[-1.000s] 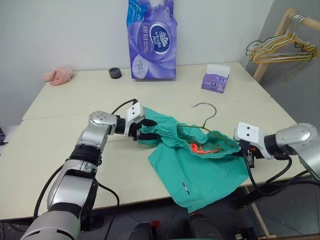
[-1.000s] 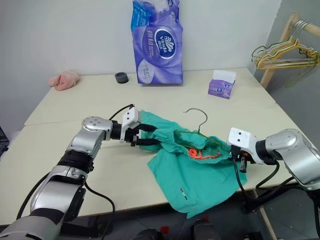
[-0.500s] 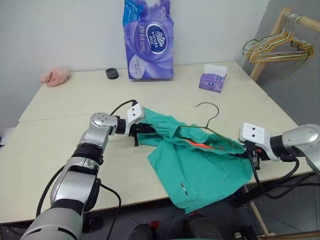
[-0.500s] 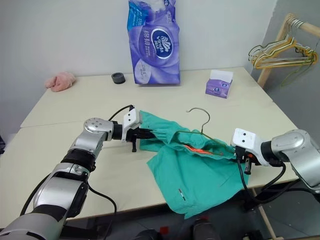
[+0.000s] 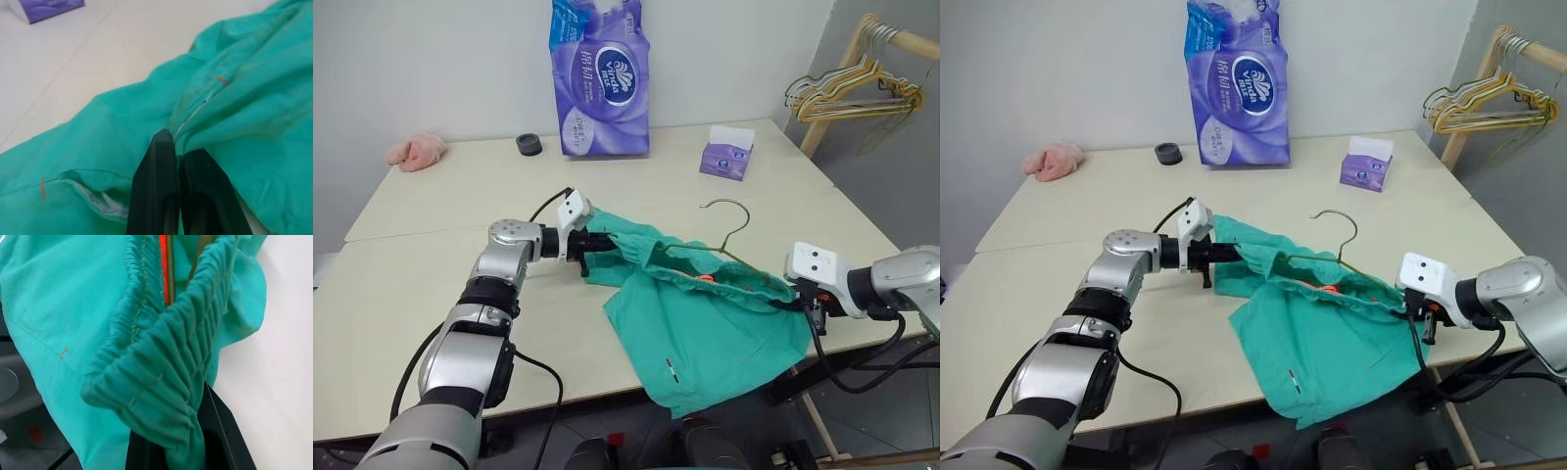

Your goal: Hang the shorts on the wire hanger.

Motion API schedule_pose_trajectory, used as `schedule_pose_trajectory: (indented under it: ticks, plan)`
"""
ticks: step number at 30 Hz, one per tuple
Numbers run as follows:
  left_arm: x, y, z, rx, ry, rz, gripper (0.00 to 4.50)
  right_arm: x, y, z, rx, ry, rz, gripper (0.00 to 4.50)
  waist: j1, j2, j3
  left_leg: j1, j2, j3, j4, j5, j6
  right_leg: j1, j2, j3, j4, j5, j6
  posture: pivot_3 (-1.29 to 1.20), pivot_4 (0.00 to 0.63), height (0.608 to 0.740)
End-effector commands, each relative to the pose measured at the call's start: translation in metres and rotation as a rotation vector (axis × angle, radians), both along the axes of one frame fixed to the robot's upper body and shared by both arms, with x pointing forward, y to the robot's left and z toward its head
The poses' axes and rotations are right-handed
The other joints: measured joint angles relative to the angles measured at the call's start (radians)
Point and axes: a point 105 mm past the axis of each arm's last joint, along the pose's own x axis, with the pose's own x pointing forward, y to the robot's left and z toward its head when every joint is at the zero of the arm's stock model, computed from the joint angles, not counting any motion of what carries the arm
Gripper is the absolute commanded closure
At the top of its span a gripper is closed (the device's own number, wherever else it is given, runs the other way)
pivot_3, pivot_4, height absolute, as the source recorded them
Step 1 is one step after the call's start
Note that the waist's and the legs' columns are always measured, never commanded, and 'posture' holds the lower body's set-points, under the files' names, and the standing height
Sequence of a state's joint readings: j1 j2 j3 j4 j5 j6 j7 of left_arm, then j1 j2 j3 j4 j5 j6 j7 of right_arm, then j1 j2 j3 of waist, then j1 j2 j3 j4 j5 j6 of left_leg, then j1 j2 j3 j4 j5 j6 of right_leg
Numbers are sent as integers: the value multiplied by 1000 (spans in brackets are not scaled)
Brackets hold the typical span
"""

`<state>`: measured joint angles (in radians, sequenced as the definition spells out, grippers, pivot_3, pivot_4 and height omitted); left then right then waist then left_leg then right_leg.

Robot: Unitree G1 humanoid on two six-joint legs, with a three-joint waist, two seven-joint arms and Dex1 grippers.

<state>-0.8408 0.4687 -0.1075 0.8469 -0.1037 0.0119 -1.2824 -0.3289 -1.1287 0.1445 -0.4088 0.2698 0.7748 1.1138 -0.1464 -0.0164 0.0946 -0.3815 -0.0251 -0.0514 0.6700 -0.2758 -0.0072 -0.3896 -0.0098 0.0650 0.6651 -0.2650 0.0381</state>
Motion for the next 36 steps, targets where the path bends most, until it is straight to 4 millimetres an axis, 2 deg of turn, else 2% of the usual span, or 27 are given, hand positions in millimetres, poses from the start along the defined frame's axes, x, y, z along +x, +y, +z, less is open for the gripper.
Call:
schedule_pose_trajectory:
  ticks: [1,3,6,13,19,21,23,27,30,36]
  plan:
    - [-7,6,-4,98,-38,-51,4462,2,6,16,31,-51,18,4500,0,0,0,0,0,0,0,0,0,0,0,0,0,0,0,-211,65,740]
    - [-9,8,-9,124,-36,-52,4462,2,7,17,39,-50,17,4500,2,0,0,0,0,0,0,0,0,0,0,0,0,0,0,-211,65,740]
    - [-6,8,-8,112,-55,-34,3816,2,9,18,48,-47,21,4500,4,0,0,0,0,0,1,0,0,0,-1,0,0,0,0,-210,64,740]
    - [5,1,12,21,-125,25,1745,1,13,21,99,-41,0,4500,6,0,0,-1,0,0,1,0,0,0,-1,0,0,0,0,-210,58,740]
    - [9,21,29,10,-177,108,1745,-4,11,22,189,-1,-94,4500,4,0,0,0,0,0,1,0,0,0,-1,-1,0,0,0,-223,64,740]
    - [12,29,40,11,-211,143,1745,-10,5,19,221,36,-155,4500,4,0,0,-1,0,-1,0,0,0,0,-1,-1,0,0,0,-226,66,740]
    - [12,28,50,5,-237,151,1745,-16,-3,18,247,70,-217,4500,5,0,0,-1,0,-1,0,0,0,0,-1,-1,0,0,0,-232,72,740]
    - [4,8,67,-65,-208,89,1745,-29,-18,18,292,116,-333,4500,12,0,0,-2,-2,-2,2,0,0,1,-3,-2,0,0,0,-257,86,740]
    - [-20,-40,78,-112,-188,-83,1745,-39,-38,16,388,142,-525,4500,12,-2,1,-2,-2,-2,2,0,0,2,-3,-3,-1,1,1,-279,97,740]
    - [-50,-92,89,-178,-138,-238,1745,-46,-69,33,508,27,-811,4500,-16,1,8,-2,-2,0,4,-1,1,1,-1,1,0,0,2,-357,137,740]
